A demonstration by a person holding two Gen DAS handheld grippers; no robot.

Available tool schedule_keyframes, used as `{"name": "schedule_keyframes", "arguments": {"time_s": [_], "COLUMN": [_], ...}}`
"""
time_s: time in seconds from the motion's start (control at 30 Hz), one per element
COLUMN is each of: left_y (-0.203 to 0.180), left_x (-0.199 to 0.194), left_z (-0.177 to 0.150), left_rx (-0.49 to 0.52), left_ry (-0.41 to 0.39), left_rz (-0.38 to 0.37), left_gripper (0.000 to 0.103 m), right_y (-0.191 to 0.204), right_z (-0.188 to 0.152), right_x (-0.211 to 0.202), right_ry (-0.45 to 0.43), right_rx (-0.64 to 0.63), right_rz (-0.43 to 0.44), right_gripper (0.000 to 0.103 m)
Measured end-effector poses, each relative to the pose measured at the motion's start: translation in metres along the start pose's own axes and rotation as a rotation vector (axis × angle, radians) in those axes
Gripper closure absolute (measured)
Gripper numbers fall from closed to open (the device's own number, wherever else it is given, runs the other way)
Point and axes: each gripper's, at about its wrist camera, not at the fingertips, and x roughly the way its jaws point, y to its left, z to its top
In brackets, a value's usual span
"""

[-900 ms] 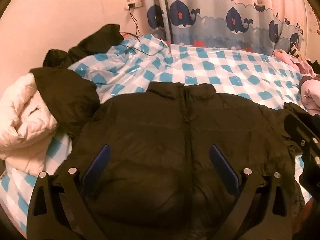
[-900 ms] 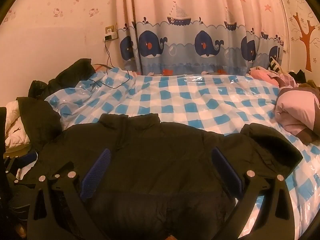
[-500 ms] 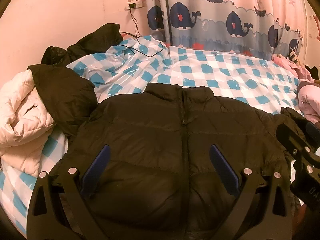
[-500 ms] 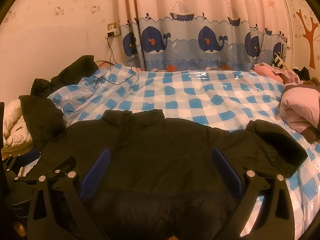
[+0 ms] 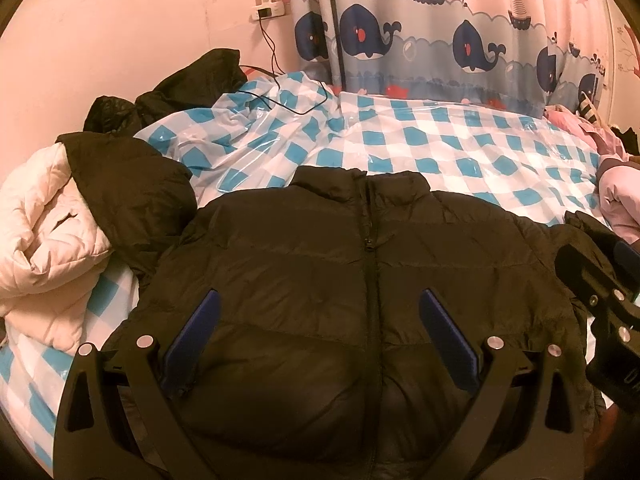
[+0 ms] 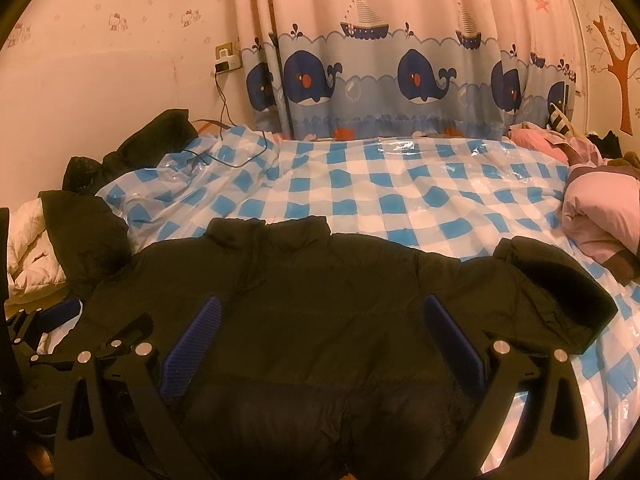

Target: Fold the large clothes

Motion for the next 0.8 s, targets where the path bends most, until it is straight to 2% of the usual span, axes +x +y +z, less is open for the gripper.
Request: {"name": "schedule_keyframes", "arguments": {"time_s": [0.5, 0.63, 0.8], "left_y": [0.005, 0.006, 0.006], "left_x": [0.006, 0.009, 0.014], "left_z": [-0.002, 0.000, 0.000], "left_rx": [-0.015, -0.028, -0.053], "left_ry": [0.013, 0.020, 0.041], "left_rz": [-0.002, -0.006, -0.022], "left_gripper": [0.008, 0.008, 0.008], "right_y": [0.008, 0.012, 0.000], "right_z": [-0.008, -0.006, 0.004], "right_x": [0.010, 0.013, 0.016], "right_ry": [0.023, 0.043, 0.052], "right_rx": [-0.042, -0.100, -0.203], "right_rz": [-0.006, -0.044, -0.154], "right_gripper": [0.005, 0.005, 0.005]}}
